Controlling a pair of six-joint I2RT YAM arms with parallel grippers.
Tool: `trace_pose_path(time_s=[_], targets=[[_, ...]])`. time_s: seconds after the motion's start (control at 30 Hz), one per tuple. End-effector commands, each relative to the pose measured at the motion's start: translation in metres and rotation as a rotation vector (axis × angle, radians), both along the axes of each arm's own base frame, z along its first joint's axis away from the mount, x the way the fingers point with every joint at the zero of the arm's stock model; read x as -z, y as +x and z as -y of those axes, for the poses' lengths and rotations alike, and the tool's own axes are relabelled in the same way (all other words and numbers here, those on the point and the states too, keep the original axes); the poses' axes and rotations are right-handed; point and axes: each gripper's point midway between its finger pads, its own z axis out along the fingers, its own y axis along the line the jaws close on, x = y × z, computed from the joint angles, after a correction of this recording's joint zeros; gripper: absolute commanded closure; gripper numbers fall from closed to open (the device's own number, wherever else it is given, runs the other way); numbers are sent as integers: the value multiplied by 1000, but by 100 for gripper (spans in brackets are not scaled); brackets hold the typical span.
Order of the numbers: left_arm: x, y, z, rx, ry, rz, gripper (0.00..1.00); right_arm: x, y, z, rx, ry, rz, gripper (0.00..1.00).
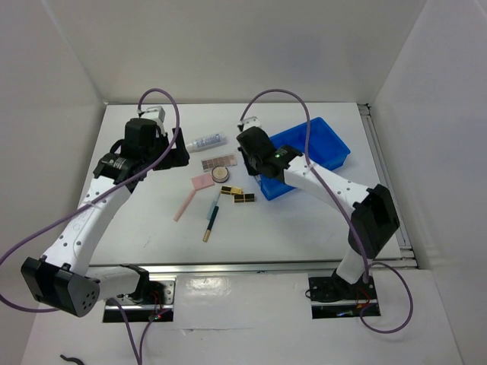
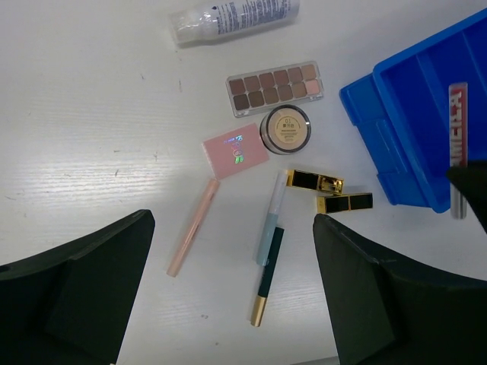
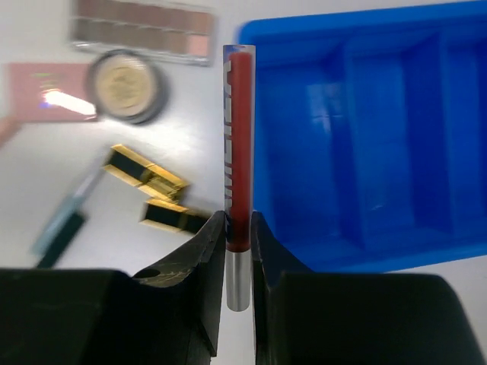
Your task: Organize the makeup
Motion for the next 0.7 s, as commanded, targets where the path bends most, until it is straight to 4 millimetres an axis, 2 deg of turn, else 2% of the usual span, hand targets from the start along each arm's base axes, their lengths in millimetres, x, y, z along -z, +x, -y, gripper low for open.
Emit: trace_pose_path(time_s=[0.0,0.2,0.23,0.33,0.37,0.4,0.5,0.57,0.6,0.63,0.67], targets=[[-19,7,4,26,0,48,0,13,35,25,59,-106,33,94],[-16,6,-2,16,31,44,0,35,61,48,84,-101,10,92],[-13,5,-2,16,33,35,0,33,63,44,75,-82,19,92],[-12,6,-3,9,39,37,0,52,67,54,78,-118,-17,91],[-12,6,-3,9,39,37,0,49,68,51,72,-107,-13,90],[-12,6,-3,9,39,37,0,54,68,50,58,-114,-25,89],[-16,4,-4,8,36,45,0,58,68,49,65,-112,-34,70],[-16,4,-4,8,36,45,0,48,68,48,73,-96,-27,46],[-16,4,-4,8,36,45,0,48,68,48,81,-89,-29,41],[-16,4,-4,8,36,45,0,33,68,48,81,-74,-9,38],[-16,4,-4,8,36,45,0,28,67,48,91,-56,-2,38]])
